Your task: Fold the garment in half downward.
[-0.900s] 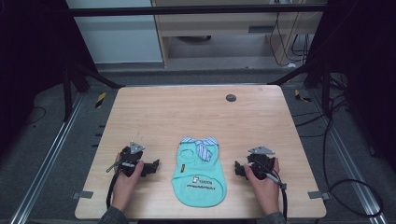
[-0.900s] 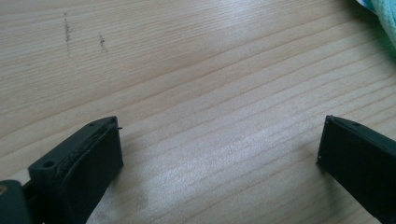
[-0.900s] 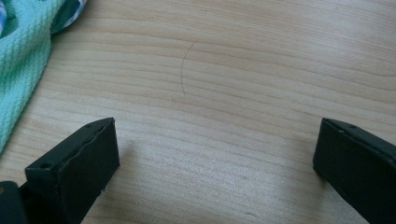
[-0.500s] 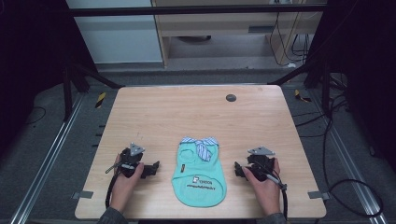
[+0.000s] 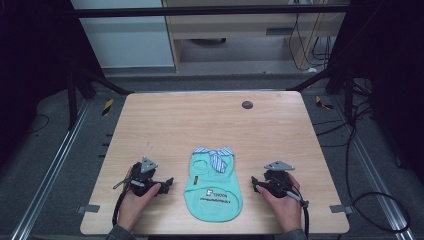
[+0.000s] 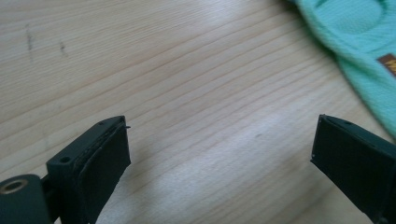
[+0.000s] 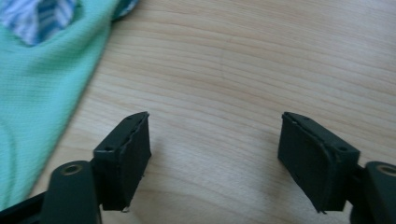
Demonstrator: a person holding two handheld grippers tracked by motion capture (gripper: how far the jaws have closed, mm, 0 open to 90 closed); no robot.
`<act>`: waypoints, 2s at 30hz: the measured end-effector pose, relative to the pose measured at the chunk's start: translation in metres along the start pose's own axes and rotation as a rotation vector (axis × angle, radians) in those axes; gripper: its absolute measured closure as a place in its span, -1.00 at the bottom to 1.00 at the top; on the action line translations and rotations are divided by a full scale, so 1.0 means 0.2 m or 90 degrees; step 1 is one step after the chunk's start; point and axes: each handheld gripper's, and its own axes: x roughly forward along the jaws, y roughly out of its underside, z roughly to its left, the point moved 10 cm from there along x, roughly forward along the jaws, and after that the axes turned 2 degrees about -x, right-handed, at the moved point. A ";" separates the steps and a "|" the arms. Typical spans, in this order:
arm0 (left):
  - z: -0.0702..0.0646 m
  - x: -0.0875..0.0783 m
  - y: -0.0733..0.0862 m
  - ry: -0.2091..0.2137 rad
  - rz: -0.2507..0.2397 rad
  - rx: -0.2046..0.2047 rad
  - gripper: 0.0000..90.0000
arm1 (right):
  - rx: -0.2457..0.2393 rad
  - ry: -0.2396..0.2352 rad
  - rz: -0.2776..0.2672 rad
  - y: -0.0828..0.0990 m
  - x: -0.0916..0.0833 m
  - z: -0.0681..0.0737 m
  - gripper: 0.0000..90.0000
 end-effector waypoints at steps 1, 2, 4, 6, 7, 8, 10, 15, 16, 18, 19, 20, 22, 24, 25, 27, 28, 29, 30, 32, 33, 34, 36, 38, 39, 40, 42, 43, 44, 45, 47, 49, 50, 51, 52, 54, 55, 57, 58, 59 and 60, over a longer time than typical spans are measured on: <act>0.00 0.00 0.00 0.000 0.000 0.000 -0.90 | -0.005 -0.003 -0.003 -0.01 -0.01 0.01 -0.32; -0.01 -0.01 -0.02 0.003 -0.004 0.008 -0.90 | -0.005 -0.003 -0.003 -0.01 -0.01 0.01 -0.32; -0.01 -0.02 -0.05 0.012 -0.008 0.017 -0.88 | -0.021 -0.017 -0.009 -0.04 -0.03 0.03 -0.22; -0.01 -0.02 -0.10 0.022 -0.010 0.012 -0.87 | -0.037 -0.018 -0.012 -0.07 -0.04 0.04 -0.10; 0.00 -0.01 -0.12 0.023 -0.010 0.015 -0.85 | -0.047 -0.021 -0.014 -0.08 -0.04 0.05 0.00; 0.01 0.00 -0.18 0.027 -0.010 0.017 -0.82 | -0.051 -0.035 0.001 -0.11 -0.03 0.05 0.06; 0.01 0.01 -0.20 0.035 -0.011 0.013 -0.80 | -0.063 -0.041 0.014 -0.15 -0.02 0.05 0.17; 0.02 0.06 -0.33 0.053 -0.005 0.018 -0.73 | -0.087 -0.049 0.015 -0.26 0.02 0.04 0.34; 0.01 0.07 -0.35 0.053 -0.004 0.020 -0.67 | -0.088 -0.053 0.021 -0.32 0.04 0.04 0.44; 0.00 0.10 -0.38 0.056 0.012 0.037 -0.62 | -0.092 -0.060 0.022 -0.36 0.07 0.05 0.51; 0.00 0.11 -0.40 0.053 0.014 0.043 -0.62 | -0.092 -0.060 0.022 -0.36 0.07 0.05 0.51; 0.00 0.12 -0.42 0.048 0.019 0.054 -0.55 | -0.098 -0.061 0.023 -0.39 0.09 0.05 0.55; -0.02 0.14 -0.46 0.048 0.021 0.060 -0.38 | -0.090 -0.074 0.022 -0.45 0.13 0.06 0.69; -0.03 0.15 -0.51 0.041 0.016 0.068 -0.30 | -0.090 -0.081 0.026 -0.47 0.15 0.08 0.73; -0.04 0.16 -0.53 0.043 0.013 0.068 -0.30 | -0.090 -0.081 0.026 -0.47 0.15 0.08 0.73; -0.05 0.18 -0.57 0.042 0.012 0.066 -0.10 | -0.089 -0.088 0.030 -0.50 0.20 0.09 0.80; -0.05 0.20 -0.58 0.043 0.009 0.064 -0.02 | -0.085 -0.092 0.033 -0.51 0.21 0.10 0.82; -0.06 0.21 -0.60 0.048 0.009 0.059 -0.02 | -0.085 -0.092 0.033 -0.51 0.21 0.10 0.82; -0.08 0.25 -0.61 0.052 0.014 0.057 0.06 | -0.081 -0.098 0.034 -0.52 0.24 0.12 0.84; -0.09 0.27 -0.62 0.055 0.015 0.052 0.11 | -0.082 -0.101 0.035 -0.53 0.25 0.13 0.84; -0.10 0.29 -0.62 0.059 0.018 0.050 0.15 | -0.082 -0.103 0.035 -0.54 0.26 0.14 0.84; -0.11 0.33 -0.63 0.059 0.026 0.055 0.21 | -0.080 -0.103 0.035 -0.55 0.29 0.15 0.83; -0.12 0.35 -0.63 0.060 0.029 0.053 0.24 | -0.074 -0.106 0.034 -0.56 0.31 0.15 0.82; -0.14 0.40 -0.62 0.063 0.042 0.054 0.27 | -0.070 -0.110 0.043 -0.56 0.35 0.16 0.74; -0.14 0.40 -0.62 0.063 0.042 0.054 0.26 | -0.070 -0.110 0.043 -0.56 0.35 0.16 0.74; -0.15 0.41 -0.61 0.065 0.047 0.052 0.26 | -0.068 -0.110 0.047 -0.56 0.37 0.16 0.71; -0.16 0.43 -0.61 0.068 0.046 0.049 0.25 | -0.056 -0.112 0.050 -0.56 0.39 0.17 0.69; -0.17 0.43 -0.61 0.069 0.049 0.050 0.25 | -0.053 -0.117 0.051 -0.56 0.40 0.17 0.68; -0.17 0.44 -0.61 0.068 0.051 0.053 0.25 | -0.050 -0.121 0.053 -0.56 0.41 0.18 0.67; -0.17 0.44 -0.61 0.067 0.053 0.056 0.24 | -0.050 -0.123 0.055 -0.56 0.42 0.19 0.66; -0.17 0.45 -0.60 0.066 0.058 0.053 0.24 | -0.050 -0.125 0.059 -0.55 0.43 0.21 0.63; -0.17 0.45 -0.60 0.064 0.061 0.054 0.24 | -0.046 -0.128 0.063 -0.55 0.44 0.22 0.60; -0.17 0.46 -0.59 0.065 0.059 0.049 0.24 | -0.048 -0.129 0.067 -0.54 0.44 0.22 0.58; -0.17 0.47 -0.58 0.066 0.067 0.051 0.24 | -0.056 -0.127 0.068 -0.54 0.45 0.22 0.57; -0.17 0.47 -0.58 0.066 0.067 0.051 0.24 | -0.056 -0.127 0.068 -0.54 0.45 0.22 0.57; -0.17 0.47 -0.57 0.064 0.067 0.047 0.24 | -0.056 -0.130 0.075 -0.53 0.45 0.23 0.51; -0.16 0.48 -0.55 0.065 0.073 0.051 0.24 | -0.058 -0.130 0.079 -0.53 0.45 0.24 0.49; -0.16 0.48 -0.54 0.066 0.079 0.051 0.23 | -0.055 -0.133 0.083 -0.52 0.45 0.24 0.43; -0.16 0.49 -0.53 0.067 0.085 0.051 0.22 | -0.056 -0.132 0.084 -0.52 0.45 0.25 0.41; -0.16 0.49 -0.52 0.068 0.083 0.049 0.22 | -0.060 -0.129 0.090 -0.51 0.46 0.25 0.37; -0.16 0.49 -0.52 0.068 0.083 0.049 0.21 | -0.060 -0.129 0.090 -0.51 0.46 0.25 0.37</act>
